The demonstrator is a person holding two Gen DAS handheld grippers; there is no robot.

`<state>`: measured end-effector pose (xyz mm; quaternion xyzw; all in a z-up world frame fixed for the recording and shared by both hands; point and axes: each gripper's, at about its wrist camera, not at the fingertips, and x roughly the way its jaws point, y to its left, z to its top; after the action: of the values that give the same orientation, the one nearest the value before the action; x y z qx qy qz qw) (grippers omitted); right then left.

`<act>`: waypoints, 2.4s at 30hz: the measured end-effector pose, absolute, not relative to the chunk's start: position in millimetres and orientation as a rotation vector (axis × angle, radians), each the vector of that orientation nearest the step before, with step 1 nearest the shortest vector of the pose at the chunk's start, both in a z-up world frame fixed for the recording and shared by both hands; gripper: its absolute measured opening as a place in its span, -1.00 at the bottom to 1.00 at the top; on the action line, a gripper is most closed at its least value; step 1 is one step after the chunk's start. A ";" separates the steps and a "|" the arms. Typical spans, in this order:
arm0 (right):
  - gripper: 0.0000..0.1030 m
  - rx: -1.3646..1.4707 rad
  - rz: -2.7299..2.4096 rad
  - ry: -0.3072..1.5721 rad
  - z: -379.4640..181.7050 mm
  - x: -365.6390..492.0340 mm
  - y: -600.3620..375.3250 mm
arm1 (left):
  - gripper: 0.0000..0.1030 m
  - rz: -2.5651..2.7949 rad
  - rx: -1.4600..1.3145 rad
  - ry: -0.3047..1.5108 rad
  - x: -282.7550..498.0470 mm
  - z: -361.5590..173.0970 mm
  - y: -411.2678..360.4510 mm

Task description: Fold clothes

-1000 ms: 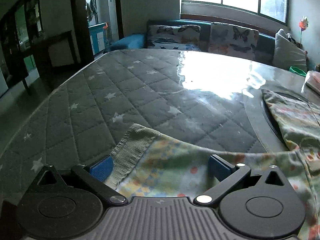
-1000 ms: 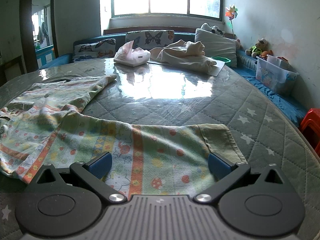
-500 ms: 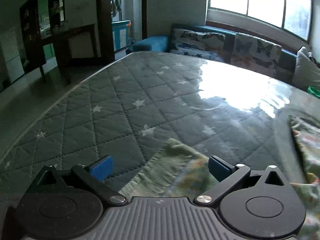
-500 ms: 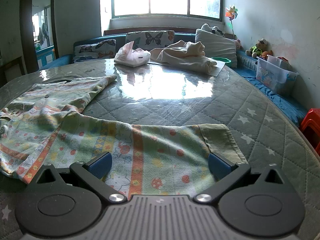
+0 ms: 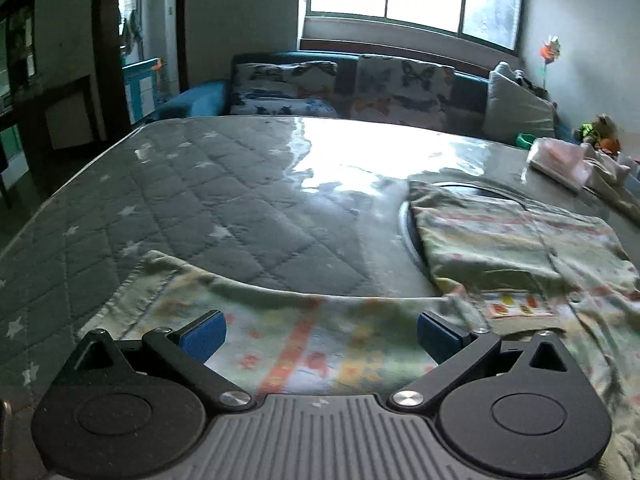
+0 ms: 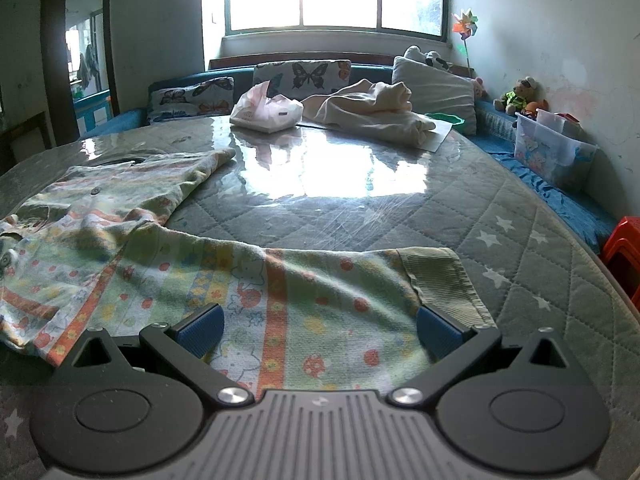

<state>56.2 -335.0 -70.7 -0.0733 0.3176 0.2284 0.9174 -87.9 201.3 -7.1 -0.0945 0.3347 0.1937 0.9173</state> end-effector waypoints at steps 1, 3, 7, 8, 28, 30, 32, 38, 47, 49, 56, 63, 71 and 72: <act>1.00 -0.151 0.472 0.655 -70.6 56.4 -335.0 | 1.00 0.391 -0.196 0.684 -88.0 -5.9 197.3; 1.00 -0.149 0.471 0.655 -69.7 56.4 -335.3 | 1.00 0.373 -0.202 0.674 -86.1 -0.2 191.6; 0.99 -0.139 0.458 0.653 -66.6 55.7 -336.2 | 1.00 0.327 -0.196 0.675 -79.4 7.6 171.8; 0.96 -0.136 0.455 0.652 -65.8 55.5 -336.4 | 1.00 0.309 -0.197 0.675 -77.7 8.9 166.8; 0.00 -0.045 0.286 0.722 -58.3 67.0 -378.1 | 1.00 0.103 -0.209 0.708 -56.7 2.2 98.8; -0.24 -0.034 0.292 0.725 -56.7 67.7 -377.3 | 1.00 0.083 -0.205 0.710 -56.0 1.3 93.0; -0.52 -0.016 0.298 0.727 -54.9 68.4 -377.5 | 1.00 0.068 -0.200 0.711 -55.6 0.2 87.4; -0.69 0.028 0.359 0.670 -30.3 59.4 -369.0 | 1.00 0.026 -0.191 0.723 -55.6 -4.2 73.9; -0.69 0.016 0.637 0.580 36.3 48.5 -305.5 | 1.00 0.004 -0.198 0.705 -65.6 -4.4 73.8; -0.70 0.011 0.709 0.573 46.1 45.7 -282.4 | 1.00 0.006 -0.207 0.699 -68.8 -3.8 77.2; -0.70 -0.044 0.918 0.562 66.1 33.5 -197.5 | 1.00 0.017 -0.248 0.676 -80.3 -3.8 90.5; -0.70 -0.099 1.035 0.579 60.1 19.5 -134.9 | 1.00 0.030 -0.285 0.661 -90.1 -6.0 100.7; -0.47 -0.130 1.084 0.625 43.7 9.4 -110.8 | 1.00 0.048 -0.305 0.664 -96.4 -8.9 107.9; -0.46 -0.134 1.082 0.626 43.1 9.0 -112.4 | 1.00 0.049 -0.306 0.664 -96.8 -9.1 108.4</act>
<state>9.0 -112.4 43.1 -0.0625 0.2927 0.5062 0.8088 -96.8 108.4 -9.1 -0.1495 0.3246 0.0242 0.9336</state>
